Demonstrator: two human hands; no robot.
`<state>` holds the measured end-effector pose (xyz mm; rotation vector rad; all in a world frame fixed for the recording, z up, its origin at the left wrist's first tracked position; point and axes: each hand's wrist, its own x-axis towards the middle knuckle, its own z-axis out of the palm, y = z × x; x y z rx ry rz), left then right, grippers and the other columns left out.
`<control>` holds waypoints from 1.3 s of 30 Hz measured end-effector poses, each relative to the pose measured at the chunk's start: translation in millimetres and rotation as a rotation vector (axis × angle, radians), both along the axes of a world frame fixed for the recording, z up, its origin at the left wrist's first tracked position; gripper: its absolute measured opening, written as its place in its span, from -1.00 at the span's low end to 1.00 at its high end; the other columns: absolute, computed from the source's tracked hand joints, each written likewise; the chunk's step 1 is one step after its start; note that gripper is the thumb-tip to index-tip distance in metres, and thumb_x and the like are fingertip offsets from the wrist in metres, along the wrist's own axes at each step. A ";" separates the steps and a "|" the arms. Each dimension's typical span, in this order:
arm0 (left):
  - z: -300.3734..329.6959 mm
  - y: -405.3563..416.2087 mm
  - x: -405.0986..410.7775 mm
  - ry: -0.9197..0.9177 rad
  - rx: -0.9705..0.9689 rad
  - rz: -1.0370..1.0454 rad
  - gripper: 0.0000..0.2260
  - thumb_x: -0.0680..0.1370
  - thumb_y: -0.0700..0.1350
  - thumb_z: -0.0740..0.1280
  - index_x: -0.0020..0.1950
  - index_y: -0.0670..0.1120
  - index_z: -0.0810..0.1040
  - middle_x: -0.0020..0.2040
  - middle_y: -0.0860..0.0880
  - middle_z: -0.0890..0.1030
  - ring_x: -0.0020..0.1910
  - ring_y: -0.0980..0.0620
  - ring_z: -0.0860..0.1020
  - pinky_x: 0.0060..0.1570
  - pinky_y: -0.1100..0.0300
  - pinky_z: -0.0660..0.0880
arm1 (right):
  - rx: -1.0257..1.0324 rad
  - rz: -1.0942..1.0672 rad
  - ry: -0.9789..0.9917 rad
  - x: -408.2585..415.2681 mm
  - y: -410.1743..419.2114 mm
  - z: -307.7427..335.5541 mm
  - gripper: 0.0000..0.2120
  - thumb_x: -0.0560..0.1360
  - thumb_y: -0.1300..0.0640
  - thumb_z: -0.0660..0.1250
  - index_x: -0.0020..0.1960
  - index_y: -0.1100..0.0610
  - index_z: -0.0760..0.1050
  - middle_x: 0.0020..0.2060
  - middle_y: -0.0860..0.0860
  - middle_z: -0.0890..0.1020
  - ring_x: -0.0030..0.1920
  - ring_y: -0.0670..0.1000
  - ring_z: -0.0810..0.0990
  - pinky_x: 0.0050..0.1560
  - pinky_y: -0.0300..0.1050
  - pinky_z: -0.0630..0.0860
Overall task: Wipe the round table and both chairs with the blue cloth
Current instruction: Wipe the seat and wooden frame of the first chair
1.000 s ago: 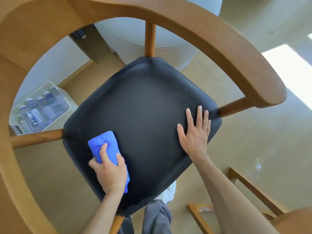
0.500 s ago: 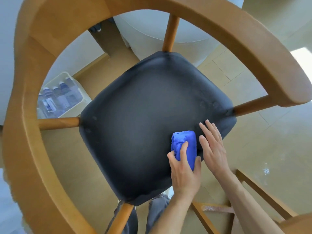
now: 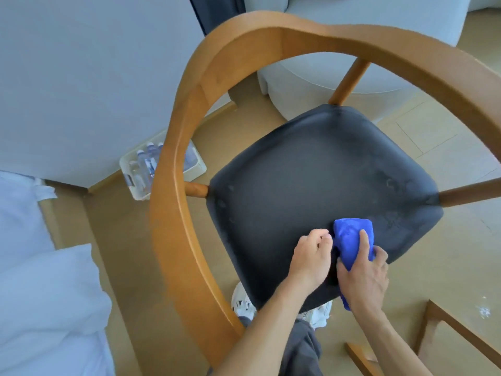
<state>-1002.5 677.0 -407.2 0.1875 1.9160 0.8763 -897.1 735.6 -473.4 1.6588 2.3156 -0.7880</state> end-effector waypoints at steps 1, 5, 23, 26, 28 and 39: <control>5.6 -6.6 -6.9 0.027 -0.005 -0.016 -0.70 0.64 -0.04 0.05 0.29 -0.04 0.45 0.20 0.02 0.48 0.22 0.07 0.37 0.08 0.25 0.25 | -0.023 -0.014 0.006 -3.9 -2.8 2.9 -0.28 0.44 0.11 0.40 0.52 0.06 0.15 0.26 0.23 0.32 0.09 0.29 0.42 0.01 0.15 0.45; 26.1 -35.9 -32.4 0.158 -0.055 -0.052 -0.71 0.62 -0.05 0.05 0.24 -0.06 0.46 0.20 -0.04 0.48 0.22 -0.01 0.40 0.11 0.18 0.32 | -0.146 0.145 0.022 -24.4 -25.5 17.5 -0.31 0.49 0.12 0.31 0.54 -0.01 0.10 0.30 0.13 0.28 0.15 0.20 0.42 0.02 0.05 0.47; 139.0 -205.9 -95.0 0.616 -0.129 0.437 -0.71 0.62 -0.13 0.14 0.28 -0.21 0.46 0.27 -0.18 0.44 0.31 -0.12 0.36 0.29 0.13 0.22 | -0.176 1.080 0.494 -62.9 -119.4 182.1 -0.34 0.39 0.11 0.39 0.45 -0.09 0.28 0.26 -0.01 0.43 0.15 0.06 0.45 0.11 0.04 0.47; 132.6 -227.9 -84.4 0.469 -0.152 0.400 -0.65 0.64 -0.06 0.08 0.37 -0.16 0.39 0.35 -0.16 0.39 0.35 -0.10 0.34 0.33 0.07 0.24 | 0.048 1.313 0.357 -38.6 -154.7 167.8 -0.39 0.33 -0.12 0.32 0.38 -0.17 0.33 0.31 0.02 0.42 0.18 0.15 0.42 0.07 0.15 0.46; 126.7 -240.4 -76.8 0.421 -0.164 0.355 -0.63 0.64 -0.04 0.05 0.39 -0.14 0.37 0.38 -0.15 0.36 0.36 -0.10 0.33 0.32 0.07 0.24 | 0.099 1.280 0.332 -29.0 -168.9 164.3 -0.44 0.33 -0.21 0.30 0.32 -0.15 0.40 0.31 0.05 0.45 0.19 0.17 0.41 0.09 0.17 0.43; 128.6 -274.6 -72.1 0.357 -0.132 0.276 -0.65 0.64 -0.03 0.07 0.37 -0.11 0.39 0.33 -0.15 0.39 0.30 -0.12 0.38 0.26 0.08 0.29 | 0.196 1.270 0.297 46.5 -172.3 154.7 -0.56 0.48 -0.10 0.31 0.36 -0.18 0.41 0.38 0.01 0.43 0.30 0.18 0.42 0.19 0.24 0.40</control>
